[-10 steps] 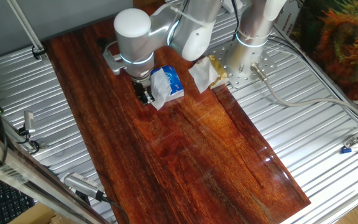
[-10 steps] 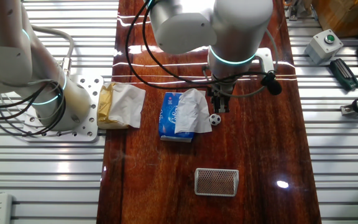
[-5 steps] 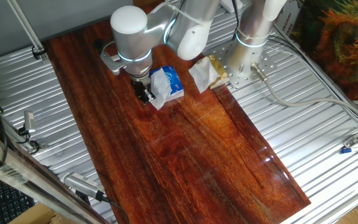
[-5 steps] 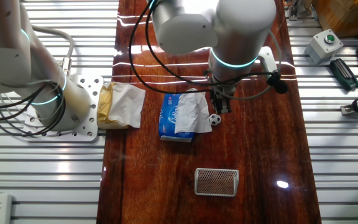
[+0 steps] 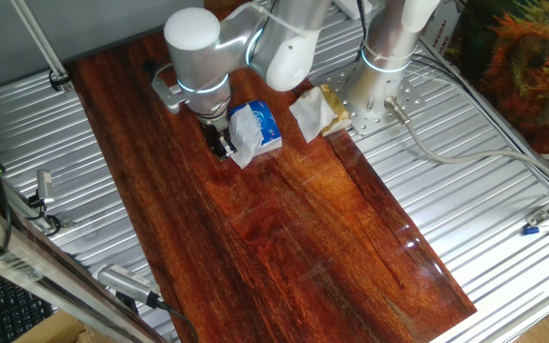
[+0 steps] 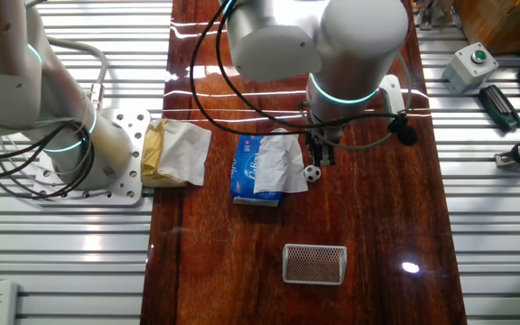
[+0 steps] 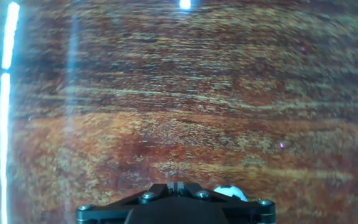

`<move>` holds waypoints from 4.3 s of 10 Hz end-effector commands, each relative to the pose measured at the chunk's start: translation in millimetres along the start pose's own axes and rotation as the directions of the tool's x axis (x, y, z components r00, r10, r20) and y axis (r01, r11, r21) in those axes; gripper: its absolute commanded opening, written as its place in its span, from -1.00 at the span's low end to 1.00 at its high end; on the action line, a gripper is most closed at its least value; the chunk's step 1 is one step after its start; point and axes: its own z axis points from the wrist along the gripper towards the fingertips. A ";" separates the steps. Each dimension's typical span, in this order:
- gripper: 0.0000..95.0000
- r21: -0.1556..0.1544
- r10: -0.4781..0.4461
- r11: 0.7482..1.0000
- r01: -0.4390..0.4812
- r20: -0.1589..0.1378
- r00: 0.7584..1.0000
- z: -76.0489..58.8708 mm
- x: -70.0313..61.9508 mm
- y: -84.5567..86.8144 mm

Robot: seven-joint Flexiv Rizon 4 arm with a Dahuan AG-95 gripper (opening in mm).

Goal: Push the soccer ball into the goal

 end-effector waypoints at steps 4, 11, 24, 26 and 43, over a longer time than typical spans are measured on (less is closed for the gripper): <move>-1.00 0.105 0.152 0.983 -0.153 0.012 0.988 -1.8 1.8 -3.1; -1.00 0.080 0.144 0.986 -0.145 0.022 0.989 -2.9 5.7 -9.7; 1.00 0.031 -0.032 0.999 0.031 0.034 0.999 -4.3 13.4 -35.4; 1.00 0.034 -0.039 0.999 0.038 0.031 0.999 -10.9 16.4 -44.6; -0.60 0.066 0.000 0.998 -0.002 0.028 1.000 -4.6 -19.2 -68.2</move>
